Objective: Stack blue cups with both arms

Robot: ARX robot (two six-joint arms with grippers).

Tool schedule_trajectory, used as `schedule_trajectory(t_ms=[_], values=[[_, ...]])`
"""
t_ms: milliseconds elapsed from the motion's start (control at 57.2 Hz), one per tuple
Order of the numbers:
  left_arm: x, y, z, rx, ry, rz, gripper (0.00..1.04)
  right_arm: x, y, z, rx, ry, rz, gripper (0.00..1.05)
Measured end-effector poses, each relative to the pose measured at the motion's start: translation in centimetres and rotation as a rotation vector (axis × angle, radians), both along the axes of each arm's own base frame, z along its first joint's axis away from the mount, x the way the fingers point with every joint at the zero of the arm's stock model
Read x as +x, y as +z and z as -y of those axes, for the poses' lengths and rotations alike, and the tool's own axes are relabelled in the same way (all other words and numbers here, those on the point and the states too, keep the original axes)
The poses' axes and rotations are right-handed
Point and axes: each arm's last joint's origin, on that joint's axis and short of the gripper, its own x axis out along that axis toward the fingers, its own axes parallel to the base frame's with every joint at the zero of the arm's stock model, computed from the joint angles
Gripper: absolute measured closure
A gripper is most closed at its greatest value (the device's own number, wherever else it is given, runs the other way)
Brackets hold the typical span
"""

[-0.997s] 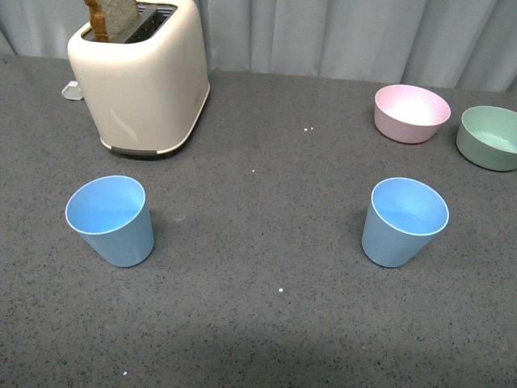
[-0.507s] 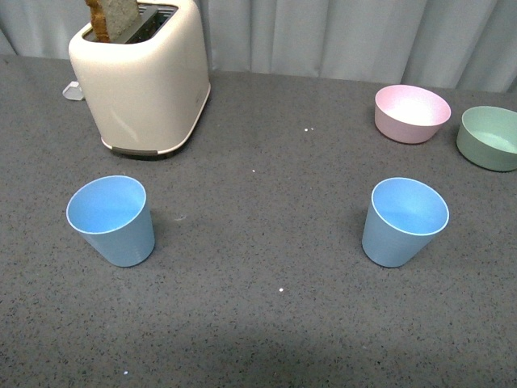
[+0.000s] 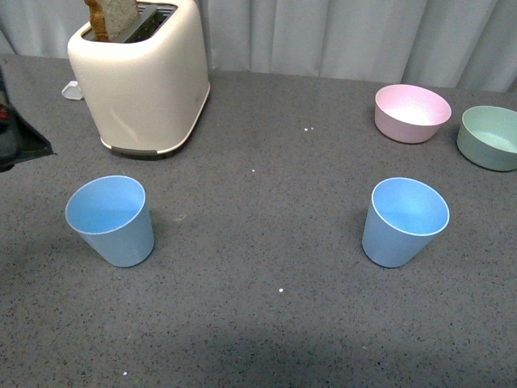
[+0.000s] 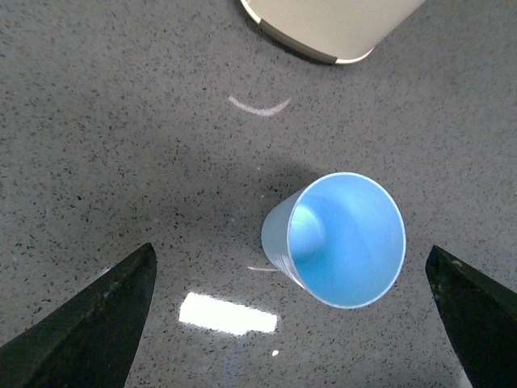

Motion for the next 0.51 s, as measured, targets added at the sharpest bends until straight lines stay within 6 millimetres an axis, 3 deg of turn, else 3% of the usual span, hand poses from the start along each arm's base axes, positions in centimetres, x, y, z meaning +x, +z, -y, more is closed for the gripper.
schedule_trajectory(t_ms=[175,507], values=[[2.7,-1.1,0.5,-0.042,0.012,-0.104,0.07,0.0,0.0,0.0,0.000,0.000,0.000,0.10],[3.9,-3.7,1.6,-0.034,-0.003,-0.281,0.07,0.0,0.0,0.0,0.000,0.000,0.000,0.10]])
